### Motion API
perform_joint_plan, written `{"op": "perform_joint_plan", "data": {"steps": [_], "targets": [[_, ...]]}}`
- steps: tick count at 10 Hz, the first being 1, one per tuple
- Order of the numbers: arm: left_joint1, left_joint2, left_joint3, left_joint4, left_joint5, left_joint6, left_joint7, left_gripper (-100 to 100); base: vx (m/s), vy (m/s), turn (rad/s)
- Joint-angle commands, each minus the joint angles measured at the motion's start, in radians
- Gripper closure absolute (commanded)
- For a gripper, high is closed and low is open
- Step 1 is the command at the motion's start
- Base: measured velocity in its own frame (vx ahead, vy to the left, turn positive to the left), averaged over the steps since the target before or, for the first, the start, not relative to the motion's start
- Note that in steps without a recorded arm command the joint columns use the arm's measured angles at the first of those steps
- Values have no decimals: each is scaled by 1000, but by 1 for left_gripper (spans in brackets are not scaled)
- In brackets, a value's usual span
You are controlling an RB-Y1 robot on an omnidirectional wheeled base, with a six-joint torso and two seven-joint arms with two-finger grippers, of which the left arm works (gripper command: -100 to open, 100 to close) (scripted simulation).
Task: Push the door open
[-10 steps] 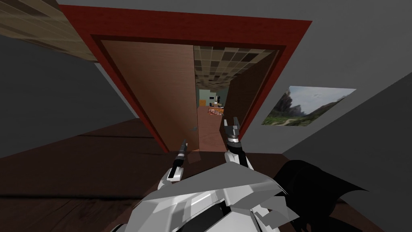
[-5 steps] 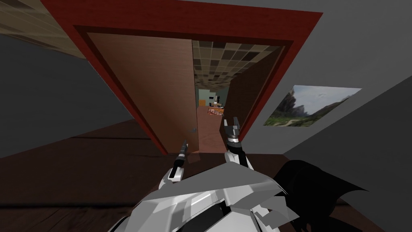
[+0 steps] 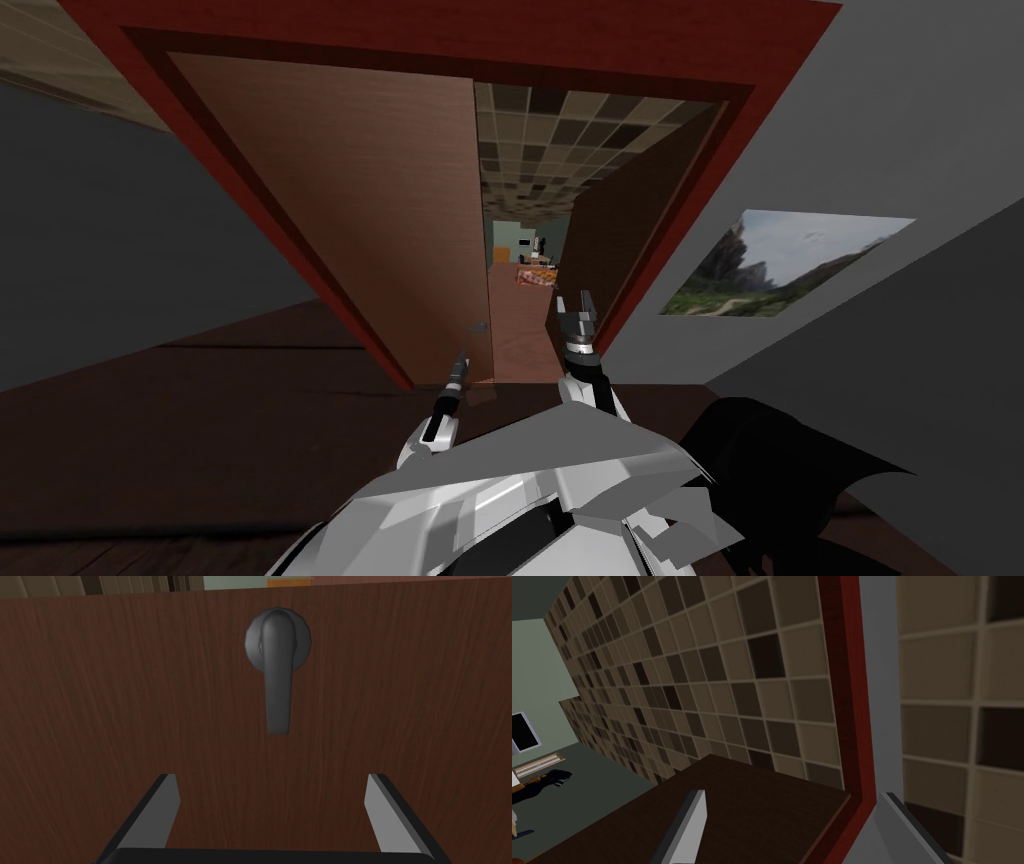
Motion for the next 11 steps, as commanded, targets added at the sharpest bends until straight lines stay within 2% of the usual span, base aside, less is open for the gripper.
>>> {"op": "perform_joint_plan", "data": {"steps": [1, 6, 11], "targets": [[0, 0, 0, 0, 0, 0, 0, -100, 19, -1, -2], [-1, 9, 12, 11, 4, -5, -7, -100, 181, -42, -28], [-1, -4, 22, 18, 8, -8, -13, -100, 192, -40, -26]]}}
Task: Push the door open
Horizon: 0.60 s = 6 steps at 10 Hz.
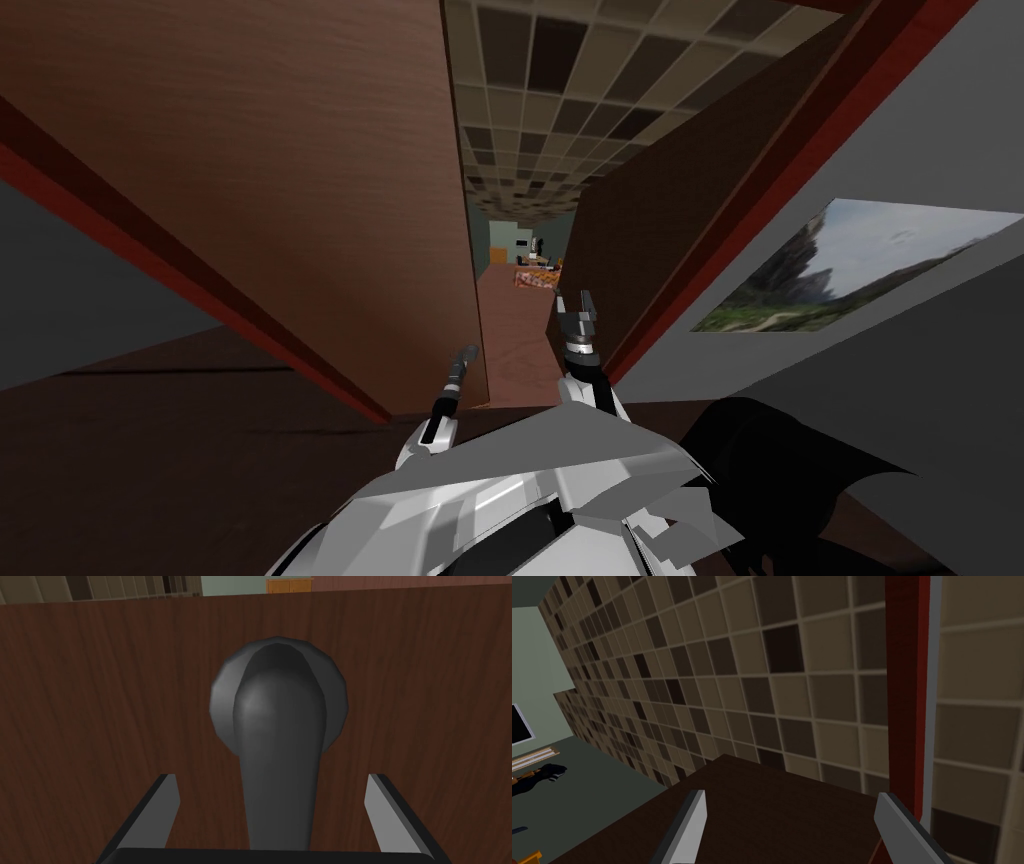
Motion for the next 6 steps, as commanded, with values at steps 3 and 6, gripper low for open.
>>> {"op": "perform_joint_plan", "data": {"steps": [3, 6], "targets": [[0, 0, 0, 0, 0, 0, 0, 100, 15, -4, -1], [0, 0, 0, 0, 0, 0, 0, 100, -17, 5, -1]]}}
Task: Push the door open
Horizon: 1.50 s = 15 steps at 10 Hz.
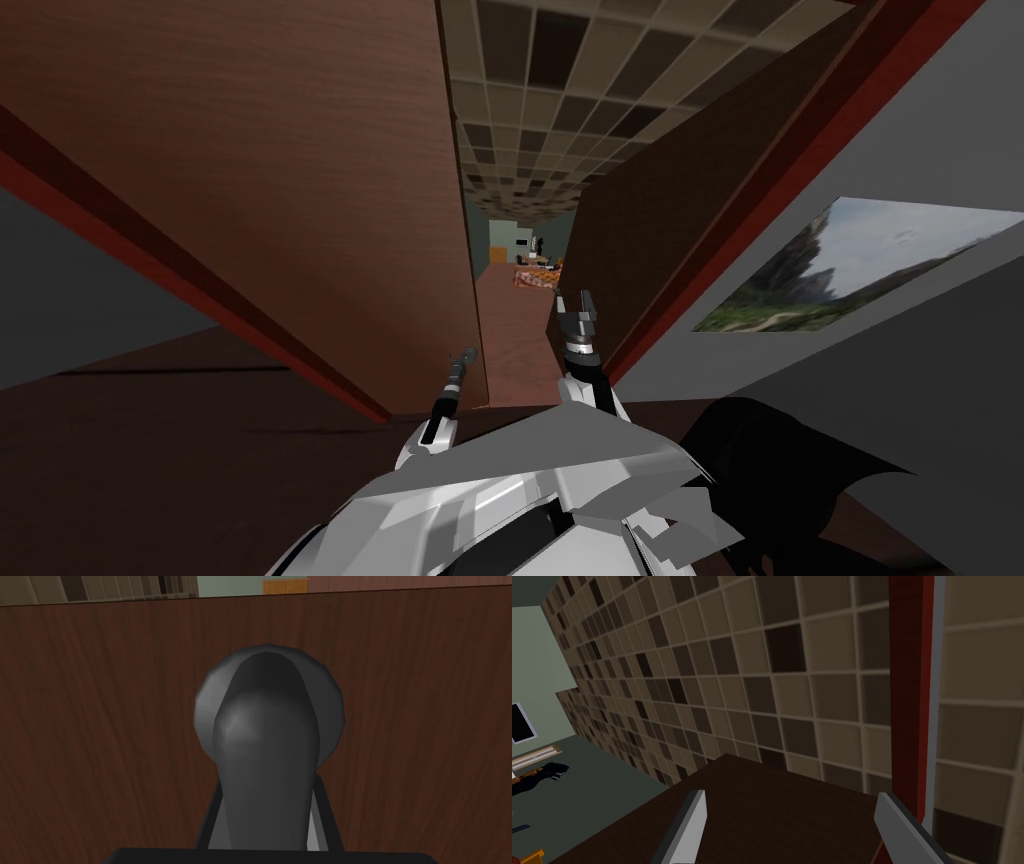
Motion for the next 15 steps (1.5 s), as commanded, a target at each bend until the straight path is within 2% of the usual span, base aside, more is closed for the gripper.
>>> {"op": "perform_joint_plan", "data": {"steps": [1, 2, 5, 9, 10, 11, 12, 13, 15], "targets": [[-2, 0, 0, -2, 0, -2, 1, 100, 0, 0, 0], [0, 8, 14, 1, 7, 0, -5, 100, 100, -67, 28], [0, 17, 34, 3, 16, 0, -12, 100, 146, -75, 37], [0, 31, 76, 6, 36, -1, -28, 100, 199, -85, 51], [0, 31, 76, 6, 36, -1, -28, 100, 116, -73, 25], [0, 36, 95, 8, 45, -1, -35, 100, 120, -82, 37], [0, 36, 95, -2, 45, -1, -35, 100, 118, -71, 58], [0, 36, 95, 8, 45, -1, -35, 100, 63, -24, 6], [0, 41, 127, 10, 61, -1, -48, 100, 158, -83, 65]]}}
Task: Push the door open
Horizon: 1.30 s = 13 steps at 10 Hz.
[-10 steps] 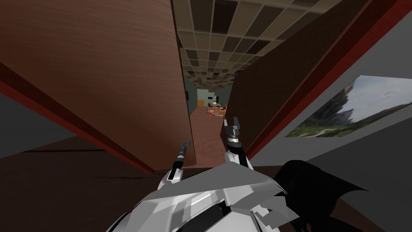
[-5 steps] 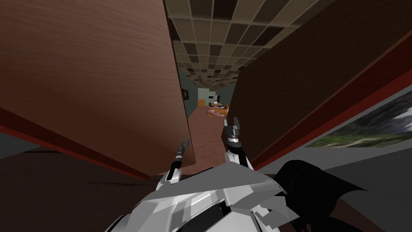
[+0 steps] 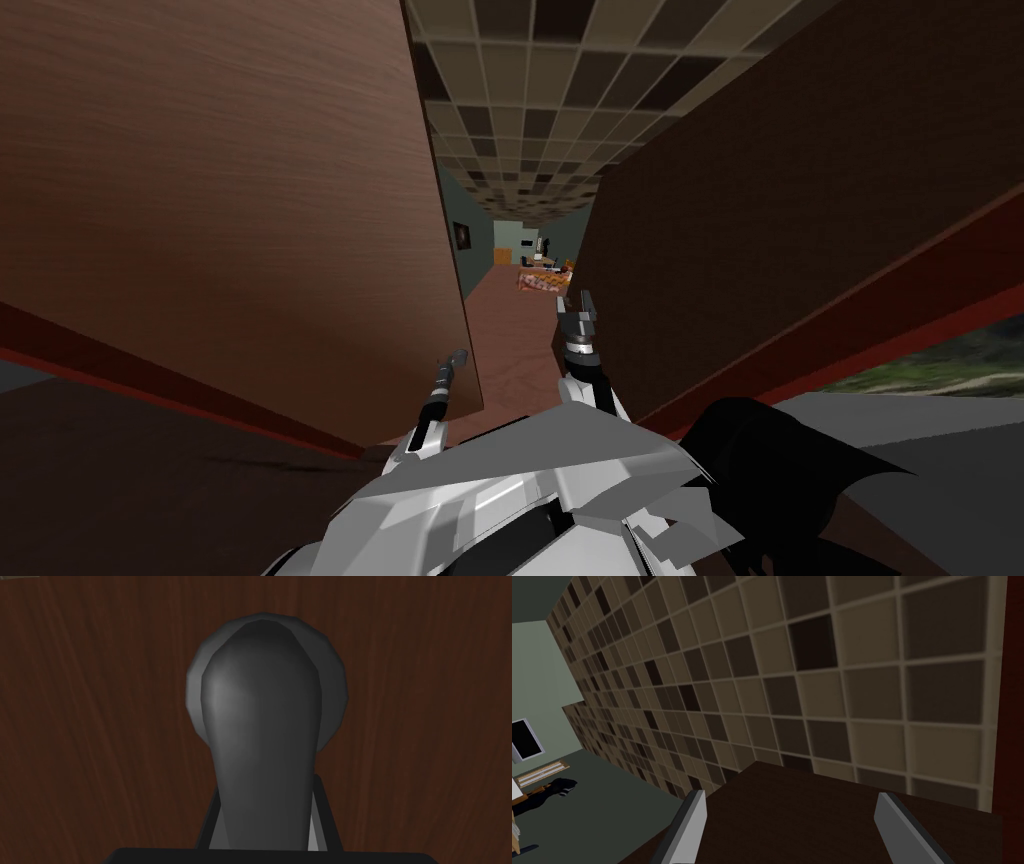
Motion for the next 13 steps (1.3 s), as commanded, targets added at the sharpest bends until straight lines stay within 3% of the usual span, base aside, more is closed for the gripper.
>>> {"op": "perform_joint_plan", "data": {"steps": [1, 2, 5, 6, 8, 13], "targets": [[-19, 14, 28, 17, 13, -10, -6, 100, 158, -104, 89], [-19, 16, 41, 18, 20, -10, -11, 100, 142, -93, 53], [-19, 16, 41, 18, 20, -10, -11, 100, 56, -30, 11], [-19, 18, 67, 20, 32, -10, -21, 100, 123, -80, 71], [-19, 18, 67, 20, 32, -10, -21, 100, 104, -82, 52], [-19, 17, 126, 25, 60, -11, -43, 100, 162, -98, 65]]}}
